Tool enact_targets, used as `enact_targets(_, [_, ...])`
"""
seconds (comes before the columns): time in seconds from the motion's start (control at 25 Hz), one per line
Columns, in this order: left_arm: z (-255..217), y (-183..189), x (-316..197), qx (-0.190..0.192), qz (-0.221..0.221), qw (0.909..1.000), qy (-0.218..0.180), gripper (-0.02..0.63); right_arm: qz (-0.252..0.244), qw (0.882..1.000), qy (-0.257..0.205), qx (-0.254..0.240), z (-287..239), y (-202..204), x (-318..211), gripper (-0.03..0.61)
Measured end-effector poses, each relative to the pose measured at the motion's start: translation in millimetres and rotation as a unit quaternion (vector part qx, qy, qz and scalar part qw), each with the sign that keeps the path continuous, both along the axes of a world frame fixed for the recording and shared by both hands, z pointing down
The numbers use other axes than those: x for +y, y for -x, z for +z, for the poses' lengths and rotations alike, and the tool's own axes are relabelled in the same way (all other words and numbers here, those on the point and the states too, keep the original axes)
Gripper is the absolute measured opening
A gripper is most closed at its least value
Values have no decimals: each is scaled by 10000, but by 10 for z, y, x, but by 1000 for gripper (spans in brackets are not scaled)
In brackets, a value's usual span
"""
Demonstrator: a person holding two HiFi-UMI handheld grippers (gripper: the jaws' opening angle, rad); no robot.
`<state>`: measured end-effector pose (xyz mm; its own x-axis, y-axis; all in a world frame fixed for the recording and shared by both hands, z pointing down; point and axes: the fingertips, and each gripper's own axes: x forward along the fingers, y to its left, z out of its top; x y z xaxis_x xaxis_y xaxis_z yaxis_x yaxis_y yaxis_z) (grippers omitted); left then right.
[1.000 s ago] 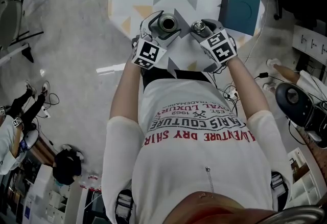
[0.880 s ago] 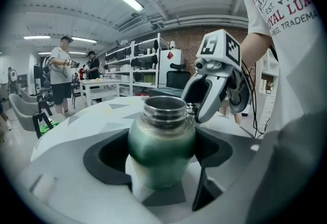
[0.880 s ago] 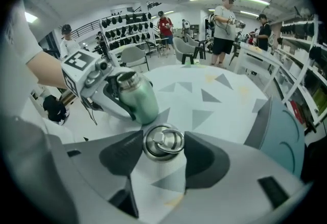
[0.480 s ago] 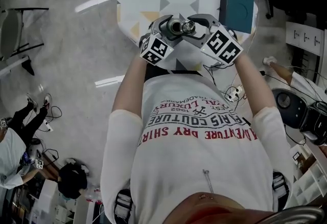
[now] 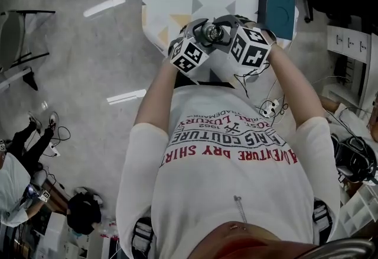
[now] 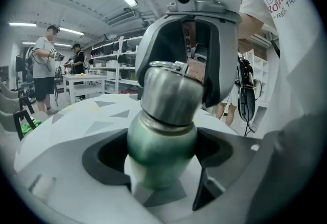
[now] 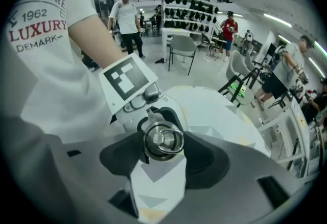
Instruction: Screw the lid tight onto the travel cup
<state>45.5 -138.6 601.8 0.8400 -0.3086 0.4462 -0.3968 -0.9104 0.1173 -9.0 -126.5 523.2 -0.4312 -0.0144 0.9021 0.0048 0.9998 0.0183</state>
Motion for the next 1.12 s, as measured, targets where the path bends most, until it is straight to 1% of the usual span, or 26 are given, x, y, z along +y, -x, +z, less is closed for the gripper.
enact_targets(0.12, [7,5,-13,23,32,10000,23,384,-174,9998,90,101,38,6,-8,255])
enact_targets(0.24, [7,-1,-24,46,48,10000,34,385,-92,9993,336,106,48,-5,-33,255])
enact_targets(0.4, [9,1,-17,59,42,10000,59,387,429,9951,888,-64,65,-7,-46,255])
enact_targets(0.52, [15,-1,-20,44,59,9999,79,387,840,9907,1052,-184,64,-4,-71,253])
enact_targets(0.6, [19,1,-21,45,59,9999,84,387,1245,9854,1121,-295,64,-4,-96,253])
enact_targets(0.68, [19,4,-21,46,57,9999,98,387,1820,9757,1148,-412,64,-15,-124,253])
enact_targets(0.72, [18,5,-21,44,60,9999,105,387,2164,9686,1135,-461,64,-28,-140,253])
enact_targets(0.84, [19,6,-23,48,80,9999,113,388,3180,9404,1054,-585,73,-64,-180,252])
enact_targets(0.88, [22,8,-21,51,87,9999,118,388,3387,9332,1026,-624,75,-68,-184,252])
enact_targets(0.92, [23,9,-19,55,94,9999,124,388,3505,9288,1012,-659,75,-69,-186,250])
enact_targets(0.96, [22,11,-18,61,97,9998,134,388,3548,9269,1016,-690,75,-68,-185,250])
enact_targets(1.0, [20,11,-15,70,96,9998,146,390,3522,9275,1027,-718,74,-67,-183,250])
enact_targets(1.04, [17,11,-13,81,92,9998,158,390,3433,9307,1024,-738,69,-66,-179,252])
enact_targets(1.12, [14,7,-11,99,89,9998,174,390,3066,9448,911,-715,35,-72,-165,256])
